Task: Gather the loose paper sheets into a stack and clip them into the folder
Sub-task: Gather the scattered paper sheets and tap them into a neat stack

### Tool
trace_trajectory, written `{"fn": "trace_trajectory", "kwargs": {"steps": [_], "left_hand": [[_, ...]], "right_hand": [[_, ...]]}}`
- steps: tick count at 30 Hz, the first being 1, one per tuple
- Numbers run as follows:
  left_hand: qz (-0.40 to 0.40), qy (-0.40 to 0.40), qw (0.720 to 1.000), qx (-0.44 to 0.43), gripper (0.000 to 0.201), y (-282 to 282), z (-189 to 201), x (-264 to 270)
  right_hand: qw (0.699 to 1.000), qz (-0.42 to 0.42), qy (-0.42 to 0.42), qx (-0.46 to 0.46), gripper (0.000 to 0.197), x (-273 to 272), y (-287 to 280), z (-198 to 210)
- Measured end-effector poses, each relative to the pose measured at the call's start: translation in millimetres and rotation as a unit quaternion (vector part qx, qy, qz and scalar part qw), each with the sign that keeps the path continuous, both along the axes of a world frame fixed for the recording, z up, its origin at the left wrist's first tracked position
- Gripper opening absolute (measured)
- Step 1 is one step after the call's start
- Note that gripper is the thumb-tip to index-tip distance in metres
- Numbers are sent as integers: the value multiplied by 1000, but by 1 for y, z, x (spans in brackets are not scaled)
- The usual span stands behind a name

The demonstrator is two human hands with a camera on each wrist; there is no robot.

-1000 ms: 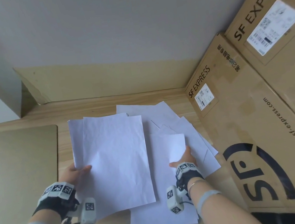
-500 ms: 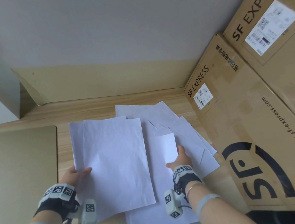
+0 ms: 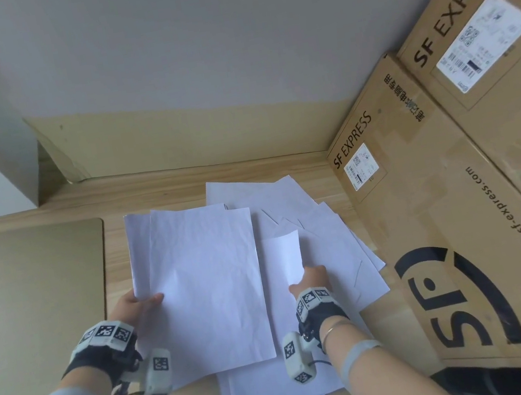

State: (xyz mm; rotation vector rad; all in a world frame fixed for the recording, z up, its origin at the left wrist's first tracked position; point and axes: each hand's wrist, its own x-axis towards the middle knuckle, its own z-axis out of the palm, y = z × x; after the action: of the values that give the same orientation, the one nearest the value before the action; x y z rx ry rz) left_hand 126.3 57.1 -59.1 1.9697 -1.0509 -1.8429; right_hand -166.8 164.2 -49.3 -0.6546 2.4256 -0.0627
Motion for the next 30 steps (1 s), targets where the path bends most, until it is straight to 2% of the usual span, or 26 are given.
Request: {"fn": "trace_trajectory", "kwargs": {"steps": [4,8,13,16,18,21,25,28,30], "left_hand": [[5,4,1000,1,28,-2,6,0],[7,-2,1000,2,36,-3,9,4],[-10,-19,1000,2,36,-2,10,4],[-17,-41,999,10,36,-1,10,1],[-17,-40,999,19,36,-2,8,0],[-25,-47,998,30,38,-4,8,-2],[-34,-65,997,31,41,-4,11,-6],[-31,-68,997,34,41,-5,12,-8],[-30,-64,997,35,42,-4,13,-11]], "right_hand": [[997,-42,-41,-48,56,-4,1,2],[991,-88,-35,-95,37,-34,1,21],[973,-108,-1,-205,26,-93,-6,55],[964,-104,-13,-243,27,-116,-16,74],[968,-82,-33,-235,30,-120,-24,80],[976,-46,-47,-205,30,-101,-38,72],[984,-6,-60,-168,33,-43,-53,38],[986,-1,-88,-144,35,3,-58,14],[981,-26,-106,-162,41,28,-62,6]]}}
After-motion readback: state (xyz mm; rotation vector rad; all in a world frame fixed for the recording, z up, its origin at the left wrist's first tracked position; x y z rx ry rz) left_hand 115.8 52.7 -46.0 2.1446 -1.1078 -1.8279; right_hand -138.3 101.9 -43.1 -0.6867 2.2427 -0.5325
